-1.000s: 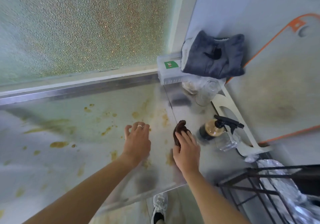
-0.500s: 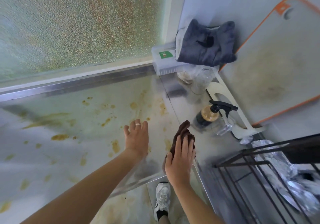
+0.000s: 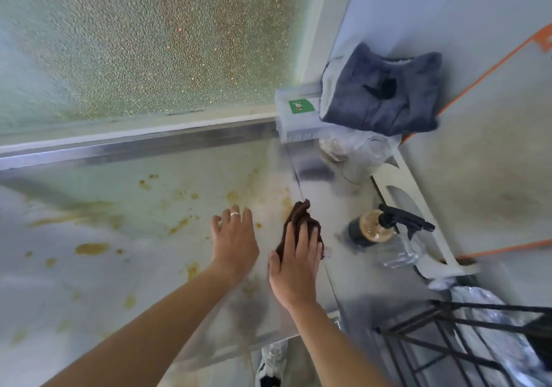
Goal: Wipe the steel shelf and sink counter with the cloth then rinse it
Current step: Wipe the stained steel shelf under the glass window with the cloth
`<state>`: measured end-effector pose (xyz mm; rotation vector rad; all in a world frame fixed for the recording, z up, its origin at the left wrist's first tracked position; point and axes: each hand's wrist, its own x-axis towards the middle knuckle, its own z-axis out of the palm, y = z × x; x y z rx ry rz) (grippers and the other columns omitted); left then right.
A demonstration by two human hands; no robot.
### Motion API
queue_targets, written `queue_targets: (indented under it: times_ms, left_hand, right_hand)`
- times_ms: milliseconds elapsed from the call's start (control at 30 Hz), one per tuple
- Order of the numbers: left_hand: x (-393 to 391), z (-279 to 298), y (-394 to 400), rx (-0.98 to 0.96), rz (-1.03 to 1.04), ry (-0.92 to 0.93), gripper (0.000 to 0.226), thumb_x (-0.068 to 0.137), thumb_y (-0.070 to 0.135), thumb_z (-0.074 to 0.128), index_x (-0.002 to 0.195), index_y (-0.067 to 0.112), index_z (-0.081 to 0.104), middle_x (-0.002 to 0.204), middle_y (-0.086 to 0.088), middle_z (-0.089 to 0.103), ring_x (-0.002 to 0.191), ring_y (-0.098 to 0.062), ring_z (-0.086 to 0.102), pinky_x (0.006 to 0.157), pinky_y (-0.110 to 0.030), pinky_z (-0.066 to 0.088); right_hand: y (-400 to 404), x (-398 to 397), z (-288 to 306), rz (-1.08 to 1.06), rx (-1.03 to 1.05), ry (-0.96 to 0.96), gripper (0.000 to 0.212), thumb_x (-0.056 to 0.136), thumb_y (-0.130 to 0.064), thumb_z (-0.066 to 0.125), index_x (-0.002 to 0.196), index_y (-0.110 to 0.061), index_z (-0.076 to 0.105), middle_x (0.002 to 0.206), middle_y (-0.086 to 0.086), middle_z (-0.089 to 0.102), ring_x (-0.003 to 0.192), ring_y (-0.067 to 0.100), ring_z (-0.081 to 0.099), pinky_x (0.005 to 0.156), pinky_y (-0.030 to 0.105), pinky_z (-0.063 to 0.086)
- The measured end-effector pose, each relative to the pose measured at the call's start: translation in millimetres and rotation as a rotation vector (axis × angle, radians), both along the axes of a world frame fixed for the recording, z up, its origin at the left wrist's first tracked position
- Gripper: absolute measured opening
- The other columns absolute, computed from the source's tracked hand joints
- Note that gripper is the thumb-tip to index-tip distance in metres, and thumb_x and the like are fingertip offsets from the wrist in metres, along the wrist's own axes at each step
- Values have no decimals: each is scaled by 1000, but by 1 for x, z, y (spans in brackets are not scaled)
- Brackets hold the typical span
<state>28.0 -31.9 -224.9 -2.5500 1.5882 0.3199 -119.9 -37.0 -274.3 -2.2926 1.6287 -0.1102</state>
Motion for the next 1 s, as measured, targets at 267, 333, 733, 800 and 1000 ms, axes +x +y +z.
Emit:
queue_targets:
  times_ms: [267,333,733,800,1000]
  left_hand:
    - [20,-13,-13,-126,-47,-54,19,73,11,65,89,21,58,92,-3,62,83,-25,59,84,-41,37]
    - [25,-14,-21,-150,-24,-57,12,76,16,67,84,23,62,86,1,63,79,-23,61,86,-39,35]
    - [32,-18,-45,-88,65,-68,7,79,26,56,82,26,62,80,6,64,79,-20,62,93,-40,27]
    - [30,-19,-42,-101,56,-76,7,78,26,56,83,25,61,80,5,63,79,-21,62,93,-41,29]
    - [27,-18,-32,-185,55,-67,4,81,25,57,82,24,60,80,5,63,78,-20,62,95,-40,32]
  right_hand:
    - [-93,45,-3,198,-22,27,70,97,-42,35,162,-20,17,170,10,6,157,33,-5,125,56,6]
    - [-116,60,-3,249,-26,23,70,98,-40,39,162,-19,16,170,11,5,157,34,-4,125,56,6]
    - [-218,124,-3,495,50,44,66,101,-38,33,161,-32,7,171,0,-5,156,28,-13,126,49,-9]
    - [-228,131,-1,493,95,31,67,99,-35,35,161,-34,9,171,-4,-5,156,25,-14,126,49,-7]
    - [-202,113,14,561,130,-165,57,94,-11,45,149,-26,44,165,-2,29,157,25,8,127,50,2]
